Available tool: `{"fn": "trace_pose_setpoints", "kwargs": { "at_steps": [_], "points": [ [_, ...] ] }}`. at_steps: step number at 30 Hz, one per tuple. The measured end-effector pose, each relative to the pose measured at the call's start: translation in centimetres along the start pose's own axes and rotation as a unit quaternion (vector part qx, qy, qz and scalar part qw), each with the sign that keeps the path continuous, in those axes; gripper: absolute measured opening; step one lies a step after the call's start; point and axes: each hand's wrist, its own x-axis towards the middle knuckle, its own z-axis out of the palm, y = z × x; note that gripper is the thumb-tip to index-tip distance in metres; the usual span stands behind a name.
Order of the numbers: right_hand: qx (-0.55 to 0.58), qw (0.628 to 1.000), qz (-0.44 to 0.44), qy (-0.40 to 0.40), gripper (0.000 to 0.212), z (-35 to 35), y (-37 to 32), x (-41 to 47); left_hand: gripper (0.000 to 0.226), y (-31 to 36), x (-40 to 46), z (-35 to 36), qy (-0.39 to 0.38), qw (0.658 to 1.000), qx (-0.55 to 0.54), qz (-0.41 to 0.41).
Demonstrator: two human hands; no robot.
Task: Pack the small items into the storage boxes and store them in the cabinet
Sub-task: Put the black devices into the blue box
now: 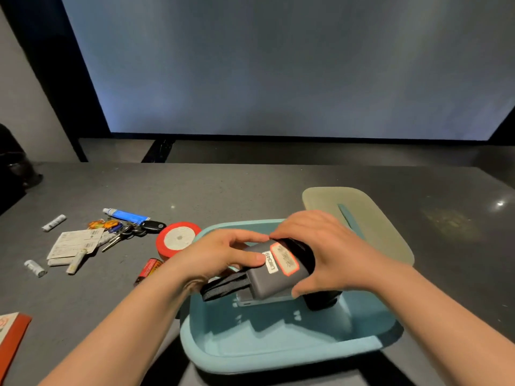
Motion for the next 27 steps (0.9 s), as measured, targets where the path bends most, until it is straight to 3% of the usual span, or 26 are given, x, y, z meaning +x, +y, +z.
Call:
{"fn": "trace_pose_setpoints", "kwargs": {
  "at_steps": [4,7,11,17,27],
  "points": [
    [0.005,1.000,-0.003,-0.017,0.080,1.0,0.1,0.3,0.034,-0.6,0.1,0.5,0.003,1.000,0.003,-0.009],
    [0.005,0.999,0.008,-0.031,0.078,1.5,0.4,0.6,0.048,-0.7,-0.1,0.0,0.081,0.988,0.118,0.051],
    [-0.038,0.995,0.042,-0.081,0.070,2.7,1.2,2.0,0.040,-1.7,-1.2,-1.6,0.257,0.893,0.347,0.125],
    [-0.072,0.985,0.061,-0.142,0.067,6.5,1.7,4.0,0.037,-5.5,-1.6,-1.6,0.298,0.875,0.359,0.129],
    [-0.077,0.986,0.061,-0.138,0.066,7.0,1.5,3.9,0.036,-6.7,-1.5,-1.0,0.329,0.869,0.342,0.138]
  ]
}}
